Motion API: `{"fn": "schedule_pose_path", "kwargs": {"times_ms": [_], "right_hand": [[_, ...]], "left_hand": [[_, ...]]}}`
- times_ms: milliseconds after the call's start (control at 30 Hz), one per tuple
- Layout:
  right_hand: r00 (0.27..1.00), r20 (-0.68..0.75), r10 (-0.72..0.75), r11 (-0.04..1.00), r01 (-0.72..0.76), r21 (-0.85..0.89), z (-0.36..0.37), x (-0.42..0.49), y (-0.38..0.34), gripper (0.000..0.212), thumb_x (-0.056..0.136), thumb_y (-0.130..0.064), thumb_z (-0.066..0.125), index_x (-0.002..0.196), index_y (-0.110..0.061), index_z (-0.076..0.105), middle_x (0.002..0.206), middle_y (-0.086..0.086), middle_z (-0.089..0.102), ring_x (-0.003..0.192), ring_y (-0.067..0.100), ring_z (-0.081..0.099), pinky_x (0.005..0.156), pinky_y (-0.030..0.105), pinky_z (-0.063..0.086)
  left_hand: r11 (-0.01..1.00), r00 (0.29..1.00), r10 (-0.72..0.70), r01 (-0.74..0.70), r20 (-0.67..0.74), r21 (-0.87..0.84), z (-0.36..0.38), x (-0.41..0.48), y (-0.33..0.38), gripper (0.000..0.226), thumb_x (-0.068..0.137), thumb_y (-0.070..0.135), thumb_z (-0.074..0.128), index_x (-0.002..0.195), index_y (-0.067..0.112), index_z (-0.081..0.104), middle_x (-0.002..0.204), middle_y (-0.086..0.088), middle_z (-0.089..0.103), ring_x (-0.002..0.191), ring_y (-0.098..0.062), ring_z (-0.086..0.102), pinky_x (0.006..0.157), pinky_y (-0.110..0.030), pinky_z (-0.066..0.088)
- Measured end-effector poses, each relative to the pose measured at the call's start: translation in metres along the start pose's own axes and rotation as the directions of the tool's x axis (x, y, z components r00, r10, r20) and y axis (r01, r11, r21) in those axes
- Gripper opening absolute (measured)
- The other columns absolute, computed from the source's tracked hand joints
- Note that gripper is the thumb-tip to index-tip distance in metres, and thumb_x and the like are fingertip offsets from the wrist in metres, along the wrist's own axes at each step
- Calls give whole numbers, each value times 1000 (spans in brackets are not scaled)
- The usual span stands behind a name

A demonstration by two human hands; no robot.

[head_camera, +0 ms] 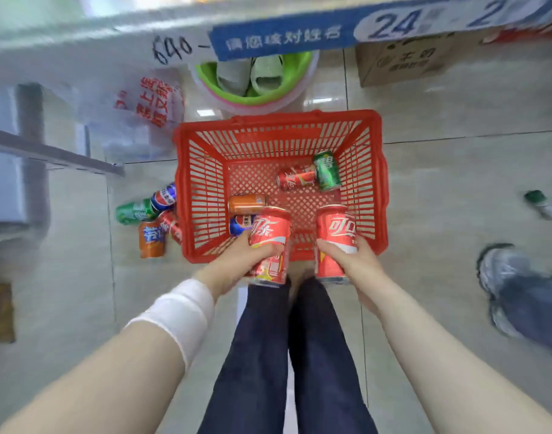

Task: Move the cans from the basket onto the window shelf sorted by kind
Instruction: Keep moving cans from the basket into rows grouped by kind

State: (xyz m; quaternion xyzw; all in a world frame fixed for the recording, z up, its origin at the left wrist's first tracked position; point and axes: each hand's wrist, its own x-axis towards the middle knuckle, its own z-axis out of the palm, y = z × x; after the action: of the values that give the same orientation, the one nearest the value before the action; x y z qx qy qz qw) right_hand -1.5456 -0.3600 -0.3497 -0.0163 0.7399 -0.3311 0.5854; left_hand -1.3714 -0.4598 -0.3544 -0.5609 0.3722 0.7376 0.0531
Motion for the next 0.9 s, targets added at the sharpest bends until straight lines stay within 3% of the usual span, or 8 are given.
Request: {"fn": "schedule_pose_path", "kwargs": {"times_ms": [100,233,400,467,567,667,800,900], "right_hand": [[990,77,120,976,-132,176,-3,-95,-4,83,47,-41,80,119,-12,54,110,12,67,96,28,66,92,47,50],[968,215,130,960,-177,216,-15,-198,4,52,65,-28,77,111,-13,58,97,8,70,82,20,68,77,35,55],[974,215,68,955,-126,268,-28,-295,20,63,57,-26,81,113,-15,54,89,1,71,72,11,70,59,24,56],[975,217,54,929,-129,348,-32,-329,22,69,57,-33,81,115,-13,53,87,1,72,71,10,70,58,22,55],[976,217,21,907,-110,406,-35,-367,24,93,37,-54,86,115,-13,54,90,2,73,77,13,70,63,26,57],[974,226,-33,901,-68,428,-32,-395,22,97,42,-49,86,124,-12,51,100,5,71,86,17,69,70,29,58],[974,189,-127,898,31,439,-17,-430,19,84,51,-36,85,124,-13,50,99,3,70,84,14,69,66,25,56],[969,119,-218,914,159,374,3,-455,11,106,28,-52,89,119,-15,49,102,2,68,85,12,69,66,25,56]], "left_hand": [[980,998,-20,8,-58,-198,15,-94,7,40,82,11,66,114,22,46,101,-5,62,84,-18,62,76,-31,53],[913,997,20,-46,-68,-405,27,-198,-1,65,62,28,73,120,20,46,102,-6,66,83,-18,68,71,-31,57],[815,994,12,-74,-111,-574,46,-294,-21,99,35,45,89,119,15,48,90,-7,71,77,-20,69,65,-32,58],[809,995,-5,-56,-103,-585,52,-325,-30,106,26,52,89,117,16,50,101,-11,66,85,-23,66,72,-33,58],[806,998,-7,-30,-59,-591,56,-362,-40,106,40,47,87,129,11,44,107,-12,64,89,-23,66,71,-32,58],[816,997,71,-65,-11,-574,53,-391,-44,112,32,41,89,130,10,43,105,-11,63,86,-22,66,70,-33,57],[858,985,169,-154,-13,-490,47,-425,-36,94,49,30,74,132,8,38,102,-9,62,82,-20,67,67,-32,56],[886,960,271,-275,-66,-373,39,-452,-25,82,55,26,75,128,16,39,107,-6,62,88,-16,68,71,-31,56]]}}
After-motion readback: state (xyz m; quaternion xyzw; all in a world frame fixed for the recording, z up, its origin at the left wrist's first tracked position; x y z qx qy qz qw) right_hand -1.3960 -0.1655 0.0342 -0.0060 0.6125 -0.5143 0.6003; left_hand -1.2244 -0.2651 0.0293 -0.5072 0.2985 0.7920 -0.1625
